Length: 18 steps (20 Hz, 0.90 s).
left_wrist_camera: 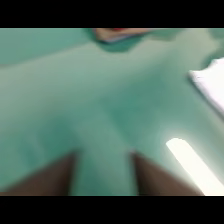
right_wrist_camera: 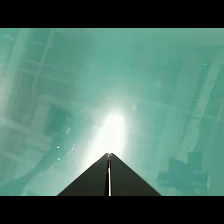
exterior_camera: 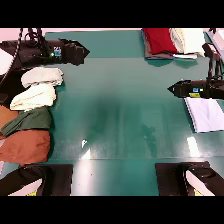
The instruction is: Fold the shirts.
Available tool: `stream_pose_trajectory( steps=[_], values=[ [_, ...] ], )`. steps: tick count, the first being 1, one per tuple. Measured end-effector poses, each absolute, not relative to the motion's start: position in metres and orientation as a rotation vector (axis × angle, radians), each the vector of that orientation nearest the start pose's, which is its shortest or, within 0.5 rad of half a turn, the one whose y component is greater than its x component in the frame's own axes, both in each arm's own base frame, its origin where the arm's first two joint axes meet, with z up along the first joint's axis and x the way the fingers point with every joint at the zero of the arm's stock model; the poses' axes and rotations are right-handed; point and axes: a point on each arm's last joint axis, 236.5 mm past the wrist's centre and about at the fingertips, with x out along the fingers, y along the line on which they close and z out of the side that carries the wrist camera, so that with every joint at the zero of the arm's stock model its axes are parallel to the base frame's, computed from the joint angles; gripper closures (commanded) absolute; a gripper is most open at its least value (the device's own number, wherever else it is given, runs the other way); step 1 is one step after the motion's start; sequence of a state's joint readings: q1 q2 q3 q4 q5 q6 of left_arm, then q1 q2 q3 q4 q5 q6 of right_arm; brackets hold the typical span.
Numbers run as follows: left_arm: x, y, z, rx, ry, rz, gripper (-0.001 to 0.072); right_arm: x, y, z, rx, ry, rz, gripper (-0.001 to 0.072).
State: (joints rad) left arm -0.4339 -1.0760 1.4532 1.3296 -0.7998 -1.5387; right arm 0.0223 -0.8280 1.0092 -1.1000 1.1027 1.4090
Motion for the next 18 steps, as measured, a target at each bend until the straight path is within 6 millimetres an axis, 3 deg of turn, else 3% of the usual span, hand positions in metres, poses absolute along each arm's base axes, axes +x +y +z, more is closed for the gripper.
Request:
stream_pose_trajectory(
  steps=[3, 5, 6, 8, 11, 13, 15, 18],
  values=[
    [0.434, -0.174, 0.265, 0.022, 0.451, -0.377, 0.0220, 0.328, 0.103, 0.140, 0.233, 0.877, 0.385, 0.0694],
    [0.466, -0.123, 0.236, 0.058, 0.502, -0.233, 0.0219, 0.328, 0.104, 0.140, 0.234, 0.876, 0.385, 0.0694],
    [0.479, -0.100, 0.218, 0.066, 0.541, -0.174, 0.0218, 0.328, 0.104, 0.140, 0.235, 0.876, 0.387, 0.0694],
    [0.503, -0.052, 0.171, 0.073, 0.647, -0.064, 0.0082, 0.328, 0.104, 0.140, 0.236, 0.876, 0.387, 0.0694],
    [0.524, 0.005, 0.088, 0.052, 0.818, 0.052, 0.0081, 0.328, 0.104, 0.140, 0.236, 0.876, 0.387, 0.0694],
    [0.530, 0.031, 0.039, 0.034, 0.905, 0.097, 0.0081, 0.327, 0.105, 0.140, 0.237, 0.877, 0.388, 0.0694],
    [0.536, 0.046, 0.004, 0.023, 0.951, 0.121, 0.0089, 0.327, 0.105, 0.140, 0.237, 0.879, 0.389, 0.0694],
    [0.548, 0.056, -0.019, 0.014, 0.941, 0.132, 0.0091, 0.327, 0.105, 0.140, 0.237, 0.880, 0.389, 0.0694]
  ],
)
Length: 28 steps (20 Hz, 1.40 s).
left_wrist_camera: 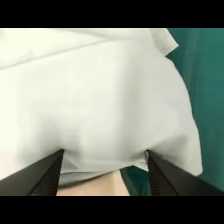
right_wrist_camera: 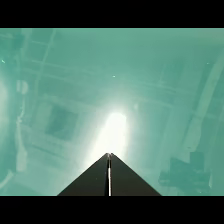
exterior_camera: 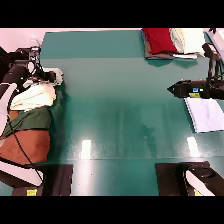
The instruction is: Fold the shirts.
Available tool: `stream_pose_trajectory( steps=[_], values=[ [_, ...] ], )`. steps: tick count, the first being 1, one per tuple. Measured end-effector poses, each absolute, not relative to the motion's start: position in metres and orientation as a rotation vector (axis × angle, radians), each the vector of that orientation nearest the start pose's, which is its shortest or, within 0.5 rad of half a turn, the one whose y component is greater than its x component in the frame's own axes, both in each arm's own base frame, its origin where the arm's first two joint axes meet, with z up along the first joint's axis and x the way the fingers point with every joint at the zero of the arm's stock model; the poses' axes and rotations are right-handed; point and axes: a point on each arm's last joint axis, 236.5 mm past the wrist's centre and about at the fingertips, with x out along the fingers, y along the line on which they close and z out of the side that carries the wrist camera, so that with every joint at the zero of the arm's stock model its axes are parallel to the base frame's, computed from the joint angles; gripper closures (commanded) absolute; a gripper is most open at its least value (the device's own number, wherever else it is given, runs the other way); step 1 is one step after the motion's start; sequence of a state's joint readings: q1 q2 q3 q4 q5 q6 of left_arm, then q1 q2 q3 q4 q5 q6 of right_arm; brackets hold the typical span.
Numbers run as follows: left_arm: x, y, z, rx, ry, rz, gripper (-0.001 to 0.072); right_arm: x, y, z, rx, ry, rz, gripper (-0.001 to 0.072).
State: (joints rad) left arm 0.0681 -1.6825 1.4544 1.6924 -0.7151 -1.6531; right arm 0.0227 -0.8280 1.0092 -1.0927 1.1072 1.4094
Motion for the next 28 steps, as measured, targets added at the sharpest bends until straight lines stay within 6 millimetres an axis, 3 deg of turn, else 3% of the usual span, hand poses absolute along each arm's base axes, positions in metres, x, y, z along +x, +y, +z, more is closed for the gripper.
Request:
stream_pose_trajectory(
  steps=[1, 2, 3, 7, 9, 11, 14, 17, 20, 22, 24, 25, 26, 27, 28],
  values=[
    [0.552, 0.058, -0.021, 0.008, 0.928, 0.136, 0.0196, 0.327, 0.105, 0.140, 0.237, 0.880, 0.389, 0.0694],
    [0.556, 0.060, -0.021, 0.002, 0.916, 0.140, 0.0474, 0.327, 0.105, 0.139, 0.238, 0.882, 0.390, 0.0694],
    [0.558, 0.060, -0.023, 0.000, 0.911, 0.141, 0.0683, 0.326, 0.105, 0.139, 0.238, 0.883, 0.390, 0.0694],
    [0.559, 0.063, -0.019, -0.010, 0.917, 0.150, 0.0680, 0.326, 0.105, 0.139, 0.238, 0.884, 0.390, 0.0694],
    [0.563, 0.064, 0.008, -0.013, 0.889, 0.155, 0.0680, 0.327, 0.105, 0.141, 0.238, 0.879, 0.391, 0.0694],
    [0.569, 0.063, 0.067, 0.000, 0.793, 0.151, 0.0680, 0.330, 0.105, 0.153, 0.233, 0.852, 0.394, 0.0694],
    [0.560, 0.038, 0.197, 0.069, 0.569, 0.095, 0.0680, 0.337, 0.106, 0.194, 0.215, 0.757, 0.403, 0.0694],
    [0.513, -0.019, 0.323, 0.137, 0.347, -0.032, 0.0680, 0.342, 0.105, 0.251, 0.192, 0.625, 0.412, 0.0694],
    [0.452, -0.091, 0.387, 0.190, 0.241, -0.225, 0.0680, 0.340, 0.105, 0.304, 0.168, 0.501, 0.419, 0.0694],
    [0.419, -0.142, 0.395, 0.219, 0.234, -0.369, 0.0680, 0.336, 0.104, 0.333, 0.153, 0.435, 0.421, 0.0694],
    [0.392, -0.196, 0.383, 0.251, 0.269, -0.520, 0.0677, 0.332, 0.103, 0.355, 0.141, 0.383, 0.422, 0.0694],
    [0.381, -0.224, 0.373, 0.266, 0.288, -0.594, 0.0555, 0.330, 0.103, 0.364, 0.137, 0.363, 0.422, 0.0695],
    [0.370, -0.253, 0.360, 0.275, 0.313, -0.673, 0.0259, 0.328, 0.103, 0.370, 0.133, 0.350, 0.423, 0.0694],
    [0.361, -0.279, 0.346, 0.281, 0.339, -0.740, 0.0155, 0.326, 0.103, 0.374, 0.130, 0.343, 0.425, 0.0695],
    [0.352, -0.304, 0.332, 0.280, 0.366, -0.805, 0.0159, 0.324, 0.103, 0.375, 0.126, 0.343, 0.426, 0.0694]
  ],
)
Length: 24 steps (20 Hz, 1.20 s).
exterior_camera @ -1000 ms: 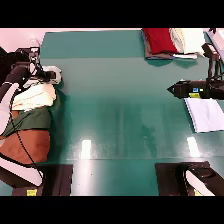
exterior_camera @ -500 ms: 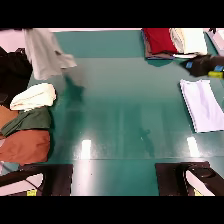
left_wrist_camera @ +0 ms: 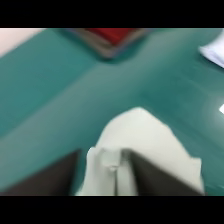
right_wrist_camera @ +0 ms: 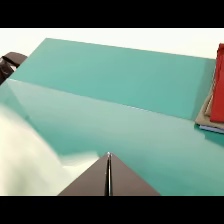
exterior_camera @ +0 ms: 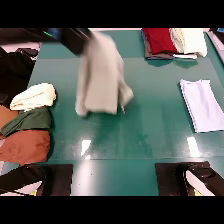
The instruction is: Fold the shirts.
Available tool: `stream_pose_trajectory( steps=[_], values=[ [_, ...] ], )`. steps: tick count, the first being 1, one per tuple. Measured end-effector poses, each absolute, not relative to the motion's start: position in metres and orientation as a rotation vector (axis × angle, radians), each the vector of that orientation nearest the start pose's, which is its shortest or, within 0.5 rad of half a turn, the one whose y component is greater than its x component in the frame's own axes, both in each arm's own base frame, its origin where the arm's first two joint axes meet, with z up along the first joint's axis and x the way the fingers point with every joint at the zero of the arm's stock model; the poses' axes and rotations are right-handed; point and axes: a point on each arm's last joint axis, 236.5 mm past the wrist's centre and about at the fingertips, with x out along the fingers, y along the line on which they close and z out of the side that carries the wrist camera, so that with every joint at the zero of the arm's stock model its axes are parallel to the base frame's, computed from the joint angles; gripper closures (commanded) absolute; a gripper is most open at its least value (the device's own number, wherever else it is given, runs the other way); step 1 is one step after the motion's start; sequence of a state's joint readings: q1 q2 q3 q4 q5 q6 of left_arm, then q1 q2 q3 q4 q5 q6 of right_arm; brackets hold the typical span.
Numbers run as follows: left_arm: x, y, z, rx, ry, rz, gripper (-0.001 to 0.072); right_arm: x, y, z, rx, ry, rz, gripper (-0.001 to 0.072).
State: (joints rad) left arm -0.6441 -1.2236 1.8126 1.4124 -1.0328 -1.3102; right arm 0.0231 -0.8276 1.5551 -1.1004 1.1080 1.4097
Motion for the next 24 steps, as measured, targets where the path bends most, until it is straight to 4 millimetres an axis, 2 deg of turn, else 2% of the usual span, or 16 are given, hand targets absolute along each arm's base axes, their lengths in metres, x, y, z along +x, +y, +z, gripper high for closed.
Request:
stream_pose_trajectory(
  steps=[2, 4, 5, 7, 9, 10, 12, 16, 18, 20, 24],
  values=[
    [0.343, -0.336, 0.308, 0.278, 0.414, -0.881, 0.0160, 0.321, 0.104, 0.376, 0.120, 0.351, 0.431, 0.0694],
    [0.351, -0.341, 0.293, 0.276, 0.444, -0.877, 0.0160, 0.319, 0.105, 0.374, 0.116, 0.363, 0.435, 0.0694],
    [0.360, -0.334, 0.288, 0.263, 0.463, -0.853, 0.0160, 0.318, 0.105, 0.373, 0.114, 0.369, 0.437, 0.0694],
    [0.392, -0.303, 0.274, 0.221, 0.509, -0.752, 0.0160, 0.316, 0.106, 0.372, 0.111, 0.379, 0.440, 0.0694],
    [0.425, -0.260, 0.245, 0.151, 0.595, -0.636, 0.0160, 0.315, 0.106, 0.369, 0.109, 0.389, 0.442, 0.0695],
    [0.438, -0.240, 0.224, 0.109, 0.654, -0.589, 0.0160, 0.315, 0.106, 0.368, 0.110, 0.392, 0.443, 0.0695],
    [0.455, -0.205, 0.164, 0.004, 0.811, -0.516, 0.0160, 0.316, 0.106, 0.364, 0.111, 0.404, 0.444, 0.0694],
    [0.450, -0.174, 0.045, -0.173, 1.108, -0.456, 0.0160, 0.317, 0.107, 0.354, 0.115, 0.431, 0.445, 0.0694],
    [0.441, -0.170, 0.001, -0.225, 1.215, -0.440, 0.0160, 0.318, 0.107, 0.349, 0.117, 0.442, 0.445, 0.0694],
    [0.434, -0.168, -0.030, -0.260, 1.292, -0.431, 0.0160, 0.319, 0.107, 0.347, 0.118, 0.448, 0.445, 0.0694],
    [0.426, -0.179, -0.058, -0.296, 1.348, -0.457, 0.0160, 0.319, 0.107, 0.346, 0.119, 0.450, 0.444, 0.0695]
  ],
)
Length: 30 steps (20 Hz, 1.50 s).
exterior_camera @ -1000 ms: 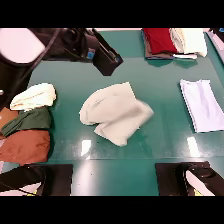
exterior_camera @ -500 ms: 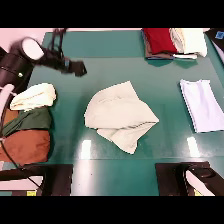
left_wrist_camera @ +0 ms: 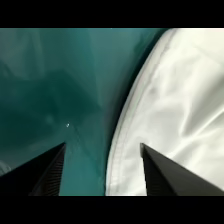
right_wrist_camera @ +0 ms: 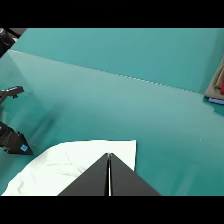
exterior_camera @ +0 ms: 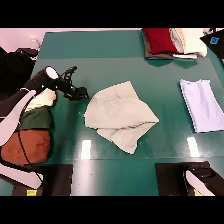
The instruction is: Fold the shirts.
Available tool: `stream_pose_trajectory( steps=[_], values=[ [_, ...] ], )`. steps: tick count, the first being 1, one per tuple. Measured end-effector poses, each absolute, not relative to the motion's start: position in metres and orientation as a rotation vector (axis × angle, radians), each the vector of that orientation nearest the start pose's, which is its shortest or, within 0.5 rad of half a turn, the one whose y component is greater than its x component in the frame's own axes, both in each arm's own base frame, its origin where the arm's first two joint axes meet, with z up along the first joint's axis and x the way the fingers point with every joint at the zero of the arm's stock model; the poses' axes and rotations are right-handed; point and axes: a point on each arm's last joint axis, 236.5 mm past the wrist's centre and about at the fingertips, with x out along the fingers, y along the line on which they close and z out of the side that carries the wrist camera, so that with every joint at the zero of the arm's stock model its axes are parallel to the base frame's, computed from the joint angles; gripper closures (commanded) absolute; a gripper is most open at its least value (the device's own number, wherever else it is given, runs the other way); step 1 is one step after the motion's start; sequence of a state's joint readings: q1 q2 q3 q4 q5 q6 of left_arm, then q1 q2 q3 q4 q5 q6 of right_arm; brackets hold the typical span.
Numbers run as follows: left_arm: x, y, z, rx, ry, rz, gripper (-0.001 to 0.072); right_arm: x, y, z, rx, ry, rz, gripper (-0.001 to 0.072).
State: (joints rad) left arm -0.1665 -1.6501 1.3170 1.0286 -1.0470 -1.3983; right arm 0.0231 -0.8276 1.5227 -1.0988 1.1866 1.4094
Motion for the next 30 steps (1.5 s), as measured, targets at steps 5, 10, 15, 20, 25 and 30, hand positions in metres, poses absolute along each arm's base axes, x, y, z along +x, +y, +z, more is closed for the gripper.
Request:
stream_pose_trajectory(
  steps=[5, 10, 15, 20, 25, 30],
  values=[
    [0.420, -0.212, -0.068, -0.278, 1.345, -0.513, 0.0484, 0.319, 0.107, 0.346, 0.120, 0.450, 0.445, 0.0694],
    [0.434, -0.222, -0.041, -0.245, 1.291, -0.551, 0.0680, 0.314, 0.102, 0.327, 0.115, 0.529, 0.438, 0.0694],
    [0.468, -0.209, 0.047, -0.223, 1.097, -0.578, 0.0680, 0.301, 0.061, 0.212, 0.217, 0.845, 0.312, 0.0219],
    [0.474, -0.202, 0.089, -0.191, 1.007, -0.584, 0.0680, 0.261, 0.062, 0.044, 0.481, 1.211, 0.273, 0.0208],
    [0.475, -0.200, 0.097, -0.184, 0.991, -0.584, 0.0680, 0.251, 0.114, -0.038, 0.608, 1.332, 0.351, 0.0208],
    [0.475, -0.200, 0.098, -0.182, 0.990, -0.585, 0.0680, 0.280, 0.145, -0.067, 0.559, 1.360, 0.379, 0.0390]
  ],
)
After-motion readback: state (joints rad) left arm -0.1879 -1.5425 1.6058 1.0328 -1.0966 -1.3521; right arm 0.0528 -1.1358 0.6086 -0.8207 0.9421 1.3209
